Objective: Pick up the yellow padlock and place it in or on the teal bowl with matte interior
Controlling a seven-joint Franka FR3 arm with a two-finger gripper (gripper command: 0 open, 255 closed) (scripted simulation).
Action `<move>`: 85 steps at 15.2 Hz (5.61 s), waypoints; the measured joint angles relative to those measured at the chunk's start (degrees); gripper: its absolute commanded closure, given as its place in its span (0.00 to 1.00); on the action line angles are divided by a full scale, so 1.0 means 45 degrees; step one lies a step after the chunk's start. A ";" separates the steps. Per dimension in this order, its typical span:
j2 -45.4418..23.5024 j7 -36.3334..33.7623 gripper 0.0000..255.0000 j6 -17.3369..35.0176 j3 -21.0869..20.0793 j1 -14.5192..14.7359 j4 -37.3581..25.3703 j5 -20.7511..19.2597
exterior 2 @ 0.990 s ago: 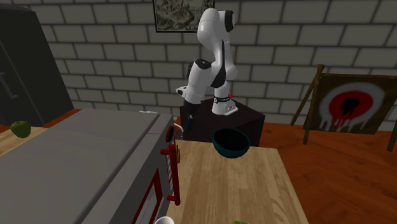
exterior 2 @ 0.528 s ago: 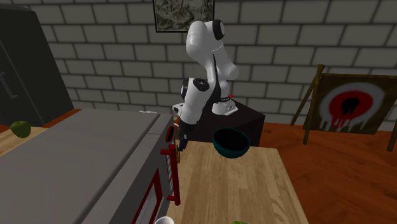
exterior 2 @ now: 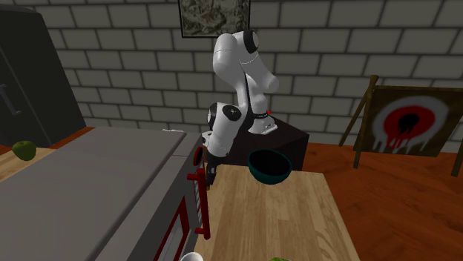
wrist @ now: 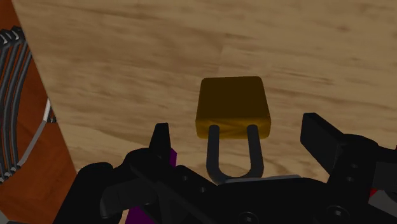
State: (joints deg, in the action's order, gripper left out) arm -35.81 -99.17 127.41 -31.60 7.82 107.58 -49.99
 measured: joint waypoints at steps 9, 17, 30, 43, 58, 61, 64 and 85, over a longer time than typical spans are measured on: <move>-0.0188 -0.0086 1.00 0.0156 0.0125 0.0020 -0.0017 -0.0169; -0.0187 -0.0088 1.00 0.0156 0.0125 0.0022 -0.0025 -0.0172; 0.1148 0.0865 1.00 -0.0709 -0.0588 -0.0480 0.0104 0.0946; 0.2565 0.2055 1.00 -0.1902 -0.1300 -0.0977 -0.0180 0.2263; 0.4786 0.1688 1.00 -0.2482 -0.2438 -0.0917 0.1242 0.3856; 0.5699 0.1160 1.00 -0.2359 -0.2935 -0.0733 0.2234 0.4498; 0.6107 0.0579 1.00 -0.2411 -0.3329 -0.0388 0.2677 0.4883; 0.5417 -0.2962 1.00 -0.1588 -0.4256 0.1235 0.4261 0.4314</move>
State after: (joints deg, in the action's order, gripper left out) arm -11.44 -112.50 120.26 -50.75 13.37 126.75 -30.58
